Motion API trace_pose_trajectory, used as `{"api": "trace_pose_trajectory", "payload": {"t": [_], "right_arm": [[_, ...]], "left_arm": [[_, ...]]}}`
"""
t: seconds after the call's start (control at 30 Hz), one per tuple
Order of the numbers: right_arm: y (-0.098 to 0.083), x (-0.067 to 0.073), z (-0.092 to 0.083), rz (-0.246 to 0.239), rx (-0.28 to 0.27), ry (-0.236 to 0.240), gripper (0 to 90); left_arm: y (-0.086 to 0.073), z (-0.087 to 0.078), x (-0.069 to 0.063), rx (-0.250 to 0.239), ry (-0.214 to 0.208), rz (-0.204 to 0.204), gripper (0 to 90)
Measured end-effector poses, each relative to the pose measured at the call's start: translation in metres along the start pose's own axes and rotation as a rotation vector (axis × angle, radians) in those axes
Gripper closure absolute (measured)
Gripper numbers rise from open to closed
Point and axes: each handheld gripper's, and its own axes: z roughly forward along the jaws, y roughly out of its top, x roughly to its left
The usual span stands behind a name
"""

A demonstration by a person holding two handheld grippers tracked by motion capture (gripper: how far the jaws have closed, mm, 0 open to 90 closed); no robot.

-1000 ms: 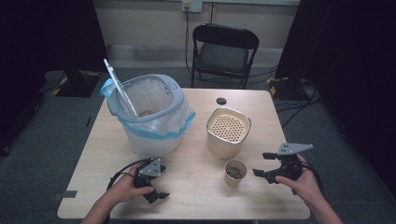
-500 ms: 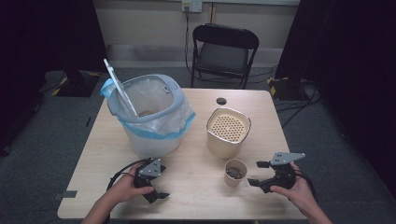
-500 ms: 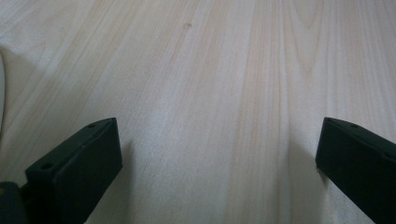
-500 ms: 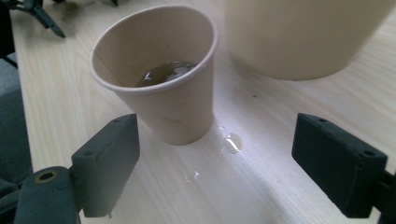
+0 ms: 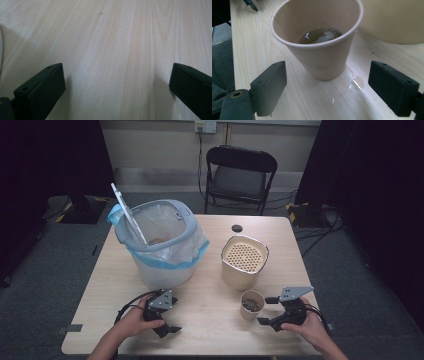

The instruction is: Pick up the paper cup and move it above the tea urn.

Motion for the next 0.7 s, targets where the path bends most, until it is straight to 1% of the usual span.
{"api": "trace_pose_trajectory", "payload": {"t": [0.13, 0.27, 0.3, 0.33, 0.37, 0.43, 0.5, 0.6, 0.63, 0.7], "right_arm": [[0.0, 0.0, 0.006, -0.006, 0.01, 0.003, 14.6], [0.003, -0.001, 0.011, -0.013, -0.006, 0.003, 14.6], [0.003, -0.001, 0.011, -0.013, -0.006, 0.003, 14.6], [0.004, -0.001, 0.012, -0.016, -0.009, 0.002, 14.6], [0.005, -0.001, 0.014, -0.015, -0.006, 0.016, 14.6], [0.006, -0.001, 0.015, -0.018, -0.003, 0.012, 14.6], [0.008, 0.001, 0.018, -0.031, -0.007, 0.023, 14.7], [0.01, 0.001, 0.02, -0.039, -0.009, 0.016, 14.7], [0.01, 0.001, 0.022, -0.039, -0.018, 0.021, 14.7], [0.01, 0.001, 0.024, -0.041, -0.025, 0.024, 14.8]], "left_arm": [[0.0, 0.0, 0.0, -0.001, 0.0, 0.0, 0.0], [0.0, 0.0, 0.0, -0.001, -0.002, -0.001, 0.0], [0.0, 0.0, 0.0, 0.006, 0.001, 0.001, 0.0], [0.0, 0.0, 0.0, 0.0, -0.002, -0.001, 0.0], [0.0, 0.0, 0.0, 0.002, 0.0, 0.002, 0.0], [0.0, 0.0, 0.0, 0.002, -0.004, 0.0, 0.0], [0.0, 0.0, 0.0, -0.001, 0.0, -0.001, 0.0], [0.0, 0.0, 0.0, -0.001, -0.004, -0.001, 0.0], [0.0, 0.0, 0.0, -0.001, 0.0, -0.001, 0.0], [0.0, 0.0, 0.0, -0.001, -0.004, -0.001, 0.0]]}}
